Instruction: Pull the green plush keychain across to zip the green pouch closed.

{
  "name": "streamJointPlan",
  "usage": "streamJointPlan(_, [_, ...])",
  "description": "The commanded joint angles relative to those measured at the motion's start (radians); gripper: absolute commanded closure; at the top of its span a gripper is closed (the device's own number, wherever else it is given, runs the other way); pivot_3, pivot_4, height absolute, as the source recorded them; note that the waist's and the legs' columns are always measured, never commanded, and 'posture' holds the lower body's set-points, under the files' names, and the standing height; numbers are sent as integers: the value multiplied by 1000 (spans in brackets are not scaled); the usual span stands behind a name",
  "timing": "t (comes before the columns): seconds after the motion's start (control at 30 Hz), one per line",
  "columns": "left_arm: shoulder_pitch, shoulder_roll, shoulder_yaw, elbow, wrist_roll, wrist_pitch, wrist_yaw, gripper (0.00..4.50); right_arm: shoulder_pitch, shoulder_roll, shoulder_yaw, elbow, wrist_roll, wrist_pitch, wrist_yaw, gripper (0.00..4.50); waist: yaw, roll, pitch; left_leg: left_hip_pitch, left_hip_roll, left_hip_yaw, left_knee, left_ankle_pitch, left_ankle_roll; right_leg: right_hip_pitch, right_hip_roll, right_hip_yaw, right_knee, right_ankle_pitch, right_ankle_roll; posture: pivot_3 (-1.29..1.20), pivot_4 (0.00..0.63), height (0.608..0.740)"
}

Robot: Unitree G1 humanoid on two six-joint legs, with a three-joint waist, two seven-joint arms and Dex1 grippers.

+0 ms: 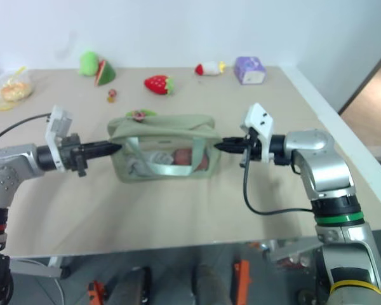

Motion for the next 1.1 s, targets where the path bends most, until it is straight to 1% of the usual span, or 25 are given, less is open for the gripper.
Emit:
streamJointPlan(0.03, [-4, 3, 2, -24, 5, -12, 6, 4417, -9, -10, -33, -13, 19, 9, -2, 4500, 0, 0, 0, 0, 0, 0, 0, 0, 0, 0, 0, 0, 0, 0, 0, 0, 150, 740])
streamJointPlan(0.07, [-4, 3, 2, -24, 4, -12, 6, 4417, -18, -5, -47, -6, 34, 15, -3, 4500, 0, 0, 0, 0, 0, 0, 0, 0, 0, 0, 0, 0, 0, 0, 0, 0, 150, 740])
streamJointPlan(0.1, [-3, 3, 1, -24, 4, -12, 7, 4500, -27, -1, -59, -2, 50, 20, -3, 3818, 0, 0, 0, 0, 0, 0, 0, 0, 0, 0, 0, 0, 0, 0, 0, 0, 150, 740])
streamJointPlan(0.13, [-3, 3, 1, -24, 3, -12, 7, 4500, -32, 1, -68, 0, 61, 24, -3, 3667, 0, 0, 0, 0, 0, 0, 0, 0, 0, 0, 0, 0, 0, 0, 0, 0, 150, 740])
streamJointPlan(0.2, [-2, 2, 0, -24, 3, -13, 6, 4500, -32, -14, -77, -6, 73, 35, 10, 3036, 0, 0, 0, 0, 0, 0, 0, 0, 0, 0, 0, 0, 0, 0, 0, 0, 150, 740])
streamJointPlan(0.23, [-2, 2, -1, -24, 3, -13, 6, 4500, -32, -20, -79, -7, 75, 38, 13, 2667, 0, 0, 0, 0, 0, 0, 0, 0, 0, 0, 0, 0, 0, 0, 0, 0, 150, 740])
streamJointPlan(0.27, [-2, 1, -1, -24, 3, -13, 5, 4500, -33, -31, -88, 0, 71, 34, 9, 2142, 0, 0, 0, 0, 0, 0, 0, 0, 0, 0, 0, 0, 0, 0, 0, 0, 150, 740])
streamJointPlan(0.37, [-2, 0, -1, -24, 2, -13, 5, 4500, -46, -67, -126, 23, 64, 10, -4, 1244, 0, 0, 0, 0, 0, 0, 0, 0, 0, 0, 0, 0, 0, 0, 0, 0, 150, 740])
streamJointPlan(0.47, [1, -2, 0, -28, 1, -13, 8, 4500, -78, -106, -169, 60, 75, -13, 6, 1244, 0, 0, 0, 0, 0, 0, 0, 0, 0, 0, 0, 0, 0, 0, 0, 0, 150, 740])
streamJointPlan(0.53, [4, -3, 3, -31, -1, -13, 10, 4500, -135, -126, -188, 125, 59, -51, -2, 1244, 0, 0, 0, 0, 0, 0, 0, 0, 0, 0, 0, 0, 0, 0, 0, 0, 150, 740])
streamJointPlan(0.63, [12, -4, 7, -36, -3, -15, 11, 4500, -276, -103, -157, 301, -27, -124, -95, 1244, -2, 0, 0, 1, 0, 1, 0, 0, 0, 0, 0, 1, 0, 0, 0, 0, 150, 740])
streamJointPlan(0.7, [18, -5, 11, -41, -4, -15, 13, 4500, -353, -77, -122, 395, -73, -181, -111, 1244, -2, 0, 0, 1, 0, 1, 0, 0, 0, 0, 0, 1, 0, 0, -1, 0, 150, 740])
streamJointPlan(0.8, [30, -10, 20, -57, -11, -13, 21, 4500, -479, 12, -41, 537, -161, -273, -130, 1244, -5, 0, 0, 2, 0, 1, 0, 0, 0, 0, 0, 1, 0, 1, -1, 0, 150, 740])
streamJointPlan(0.97, [47, -18, 26, -89, -19, -10, 32, 4500, -641, 156, 48, 776, -275, -408, -166, 1244, -2, 1, 0, 1, 0, 1, -2, 0, 0, -1, 0, 2, 0, 1, -1, 0, 150, 740])
streamJointPlan(1.03, [53, -20, 31, -107, -27, -5, 38, 4500, -700, 209, 72, 878, -312, -463, -179, 1244, 0, 1, 1, -1, 0, 1, -2, 0, 0, -2, 0, 2, 0, 3, 3, 0, 150, 740])
streamJointPlan(1.1, [60, -22, 34, -123, -32, -1, 45, 4500, -741, 240, 80, 953, -335, -504, -187, 1244, 2, 1, 1, -1, 0, 1, -3, 0, 0, -2, 0, 2, -1, 2, 4, 0, 150, 740])
